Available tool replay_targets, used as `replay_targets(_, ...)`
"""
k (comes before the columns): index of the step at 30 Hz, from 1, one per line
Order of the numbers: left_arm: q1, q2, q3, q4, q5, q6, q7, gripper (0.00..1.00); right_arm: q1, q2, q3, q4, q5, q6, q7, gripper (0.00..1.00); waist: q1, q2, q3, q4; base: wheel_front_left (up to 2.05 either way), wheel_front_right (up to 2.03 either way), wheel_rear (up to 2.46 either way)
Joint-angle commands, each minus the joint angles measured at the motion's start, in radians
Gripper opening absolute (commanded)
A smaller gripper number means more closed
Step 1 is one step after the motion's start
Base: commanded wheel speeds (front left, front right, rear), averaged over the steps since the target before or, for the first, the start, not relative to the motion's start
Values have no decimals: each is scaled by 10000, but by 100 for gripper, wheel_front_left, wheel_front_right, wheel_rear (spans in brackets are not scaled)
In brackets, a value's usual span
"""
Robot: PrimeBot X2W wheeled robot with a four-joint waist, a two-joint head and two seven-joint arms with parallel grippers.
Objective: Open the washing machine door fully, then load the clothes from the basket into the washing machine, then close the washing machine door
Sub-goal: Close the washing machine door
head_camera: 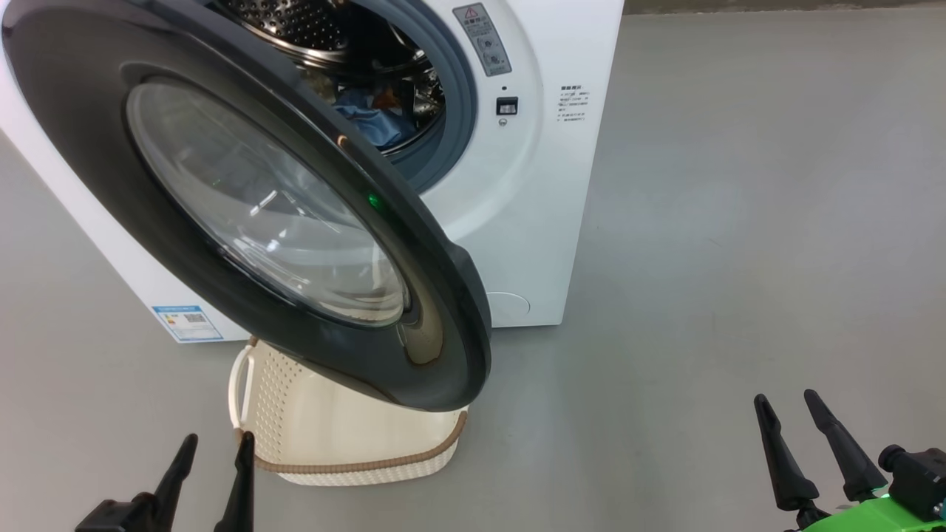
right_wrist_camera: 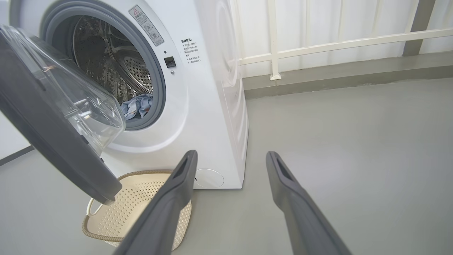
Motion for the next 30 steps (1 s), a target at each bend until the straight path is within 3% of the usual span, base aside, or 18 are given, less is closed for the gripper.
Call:
replay_targets(1, -348, 91, 401, -244, 131, -15, -91, 100, -200, -69, 184, -210, 139, 16, -49, 100, 0, 0, -6, 31, 0, 0, 0)
replay_targets(2, -341, 68, 405, -242, 132, -15, -91, 100, -231, -5, 173, -178, 209, 16, -49, 85, 0, 0, -6, 48, 0, 0, 0)
replay_targets(3, -330, 38, 412, -226, 128, -15, -91, 100, -270, 46, 201, -132, 230, 16, -49, 41, 0, 0, -9, 72, 0, 0, 0)
replay_targets(5, -315, -11, 390, -171, 137, -15, -91, 100, -405, 209, 208, -34, 277, 16, -49, 0, 0, 0, -10, 118, 0, 0, 0)
replay_targets(14, -341, -196, 386, -106, 170, -15, -91, 100, -1694, 549, 703, -645, 506, 16, -49, 0, 0, 0, -91, 494, 0, 0, 0)
replay_targets(24, -346, -235, 159, -339, 183, -15, -91, 100, -3224, 569, 1698, -3060, 955, 16, -49, 0, 0, 0, -266, 1087, 0, 0, 0)
replay_targets(30, -227, -448, 11, -664, 193, -15, -91, 100, -3633, 594, 3131, -4410, 954, 16, -49, 0, 0, 0, -314, 1560, 0, 0, 0)
